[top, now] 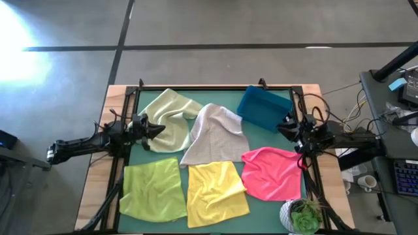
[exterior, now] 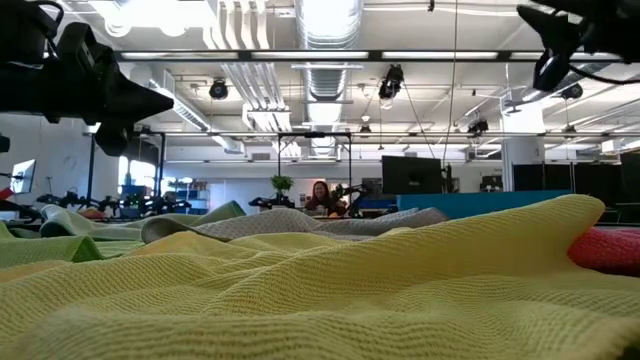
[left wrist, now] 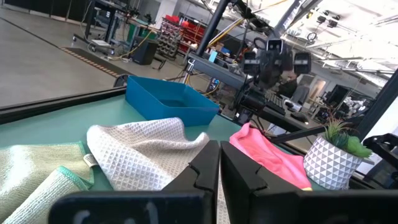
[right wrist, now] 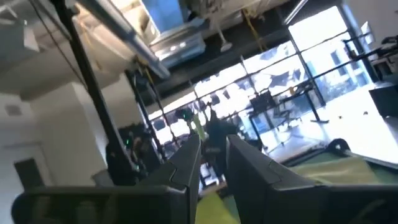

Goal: Fold microfiber towels
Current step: Fold the yellow microfiber cloth

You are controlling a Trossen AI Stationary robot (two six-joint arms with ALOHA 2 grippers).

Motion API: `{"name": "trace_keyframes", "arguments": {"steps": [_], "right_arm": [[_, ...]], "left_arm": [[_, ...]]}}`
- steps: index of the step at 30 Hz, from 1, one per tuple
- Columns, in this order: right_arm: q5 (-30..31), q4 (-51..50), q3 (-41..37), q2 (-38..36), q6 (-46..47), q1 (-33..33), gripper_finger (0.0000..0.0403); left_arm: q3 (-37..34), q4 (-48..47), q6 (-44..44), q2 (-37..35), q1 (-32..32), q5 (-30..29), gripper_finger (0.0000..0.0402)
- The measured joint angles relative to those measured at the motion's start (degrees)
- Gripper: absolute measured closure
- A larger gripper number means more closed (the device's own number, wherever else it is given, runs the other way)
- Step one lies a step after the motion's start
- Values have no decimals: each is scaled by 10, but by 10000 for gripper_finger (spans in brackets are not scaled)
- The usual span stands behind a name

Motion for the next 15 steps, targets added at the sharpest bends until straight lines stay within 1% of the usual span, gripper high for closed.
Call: {"name": "trace_keyframes", "arguments": {"steps": [3,6,9,15], "right_arm": [[9,-8,43,23,5,0,335],[26,-56,100,60,5,0,335],[38,-120,167,114,5,0,335],[33,-256,307,246,12,3,335]], "left_arm": [[0,0,0,0,0,0,402],[0,0,0,0,0,0,402],[0,0,0,0,0,0,402],[0,0,0,0,0,0,402]]}}
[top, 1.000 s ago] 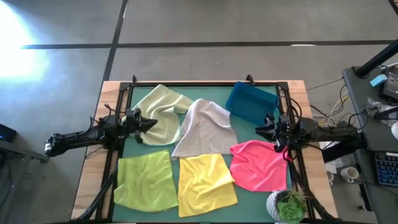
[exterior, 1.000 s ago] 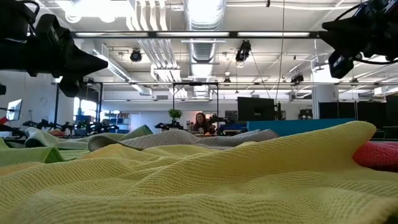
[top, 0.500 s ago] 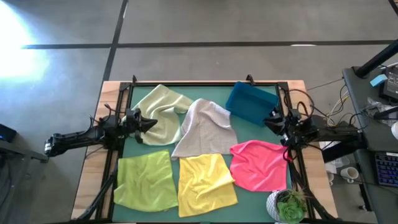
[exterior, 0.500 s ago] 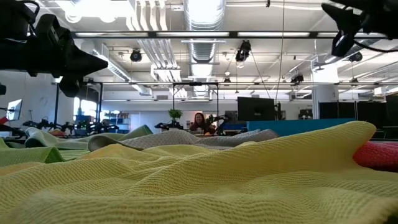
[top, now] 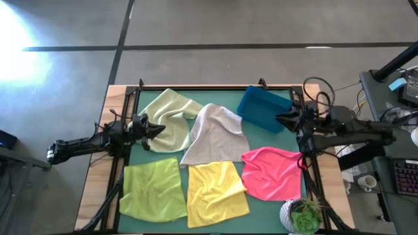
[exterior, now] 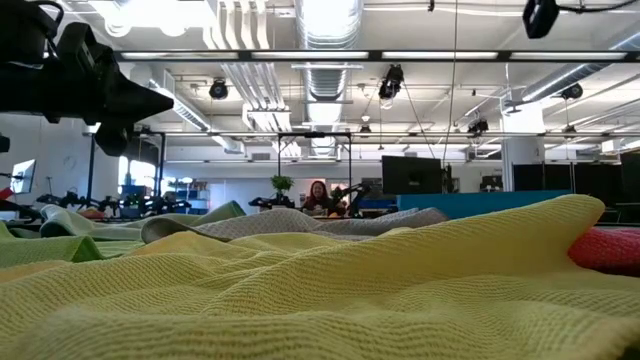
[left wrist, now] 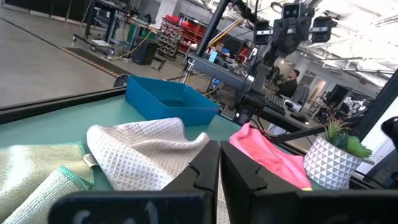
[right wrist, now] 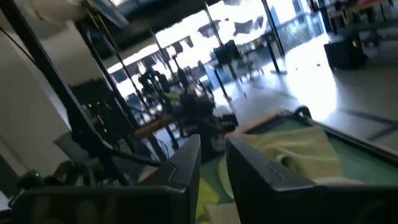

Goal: Fold microfiber towels
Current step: Fold the yellow microfiber cloth

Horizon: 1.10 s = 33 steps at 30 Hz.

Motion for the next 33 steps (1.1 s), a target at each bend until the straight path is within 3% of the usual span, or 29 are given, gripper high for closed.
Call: {"name": "trace_keyframes", "arguments": {"steps": [4,10,16,25,33], "right_arm": [[-15,-78,79,83,36,25,335],[-9,-145,161,200,68,114,347],[41,-196,209,295,116,203,375],[85,-272,265,363,204,275,381],[94,-318,284,366,252,320,381]], "left_arm": [[0,0,0,0,0,0,402],[0,0,0,0,0,0,402],[0,0,0,0,0,0,402],[0,0,0,0,0,0,402],[0,2,0,8,0,0,402]]}}
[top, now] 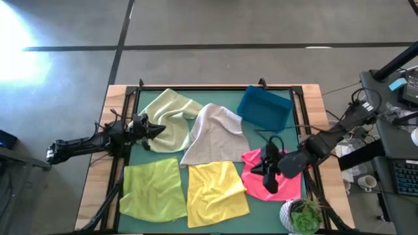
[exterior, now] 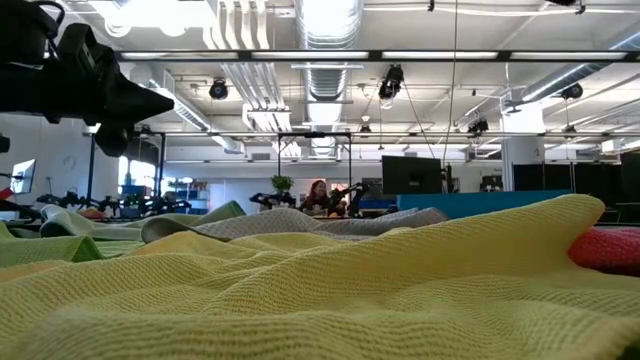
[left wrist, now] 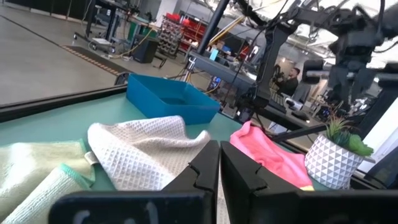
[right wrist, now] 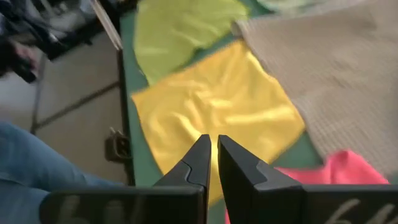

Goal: Fold microfiber towels
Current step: Fold the yellow microfiber cloth

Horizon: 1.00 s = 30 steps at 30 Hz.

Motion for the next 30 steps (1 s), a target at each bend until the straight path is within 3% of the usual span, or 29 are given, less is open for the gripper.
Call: {"name": "trace_keyframes", "arguments": {"steps": [11,18,25,30], "right_arm": [[2,-20,-73,-66,56,57,381],[0,-15,-122,-66,88,80,381],[-18,66,-158,-54,80,81,375],[-48,128,-171,-26,59,83,347]], "left_arm": [[0,2,-1,1,0,0,402],[0,87,-18,2,0,3,402],[0,132,-31,2,0,3,402],[0,133,-32,3,0,3,402]]}}
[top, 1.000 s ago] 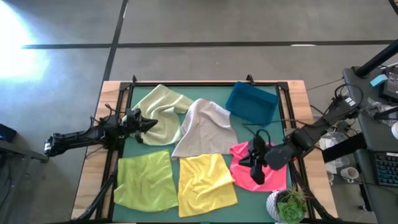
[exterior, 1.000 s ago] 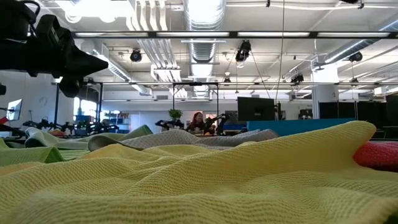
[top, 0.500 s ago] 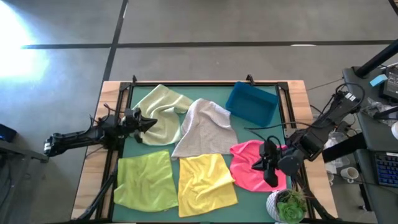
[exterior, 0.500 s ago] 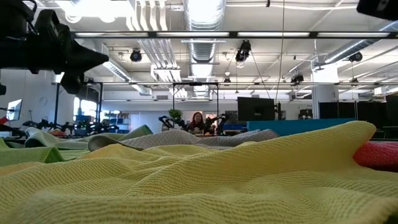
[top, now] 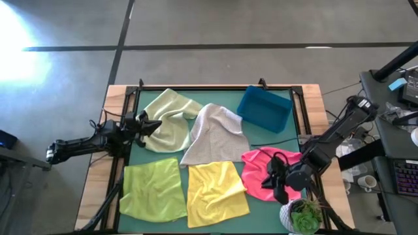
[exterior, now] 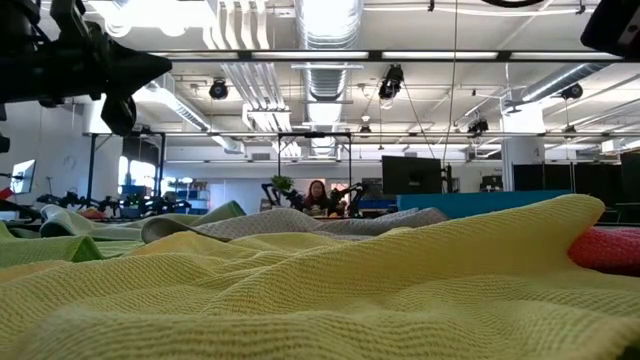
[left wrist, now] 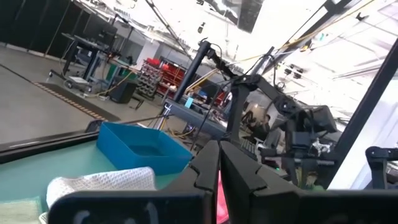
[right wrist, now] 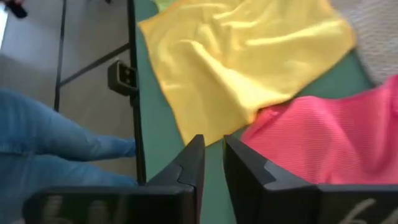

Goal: Fold microfiber towels
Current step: Fold the yellow microfiber cloth

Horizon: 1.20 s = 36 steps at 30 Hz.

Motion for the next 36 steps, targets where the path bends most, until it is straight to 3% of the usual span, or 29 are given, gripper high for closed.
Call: {"name": "trace_keyframes", "arguments": {"steps": [7,12,25,36], "right_arm": [[-18,112,0,75,-72,9,295],[-18,132,0,128,-78,22,272],[-32,256,0,232,-120,35,263],[-32,151,80,297,-205,35,264]], "left_arm": [[0,-1,-1,-1,0,0,402],[0,-1,-1,-1,0,0,402],[0,-2,-17,0,0,-6,402],[0,-6,-45,27,0,-29,402]]}}
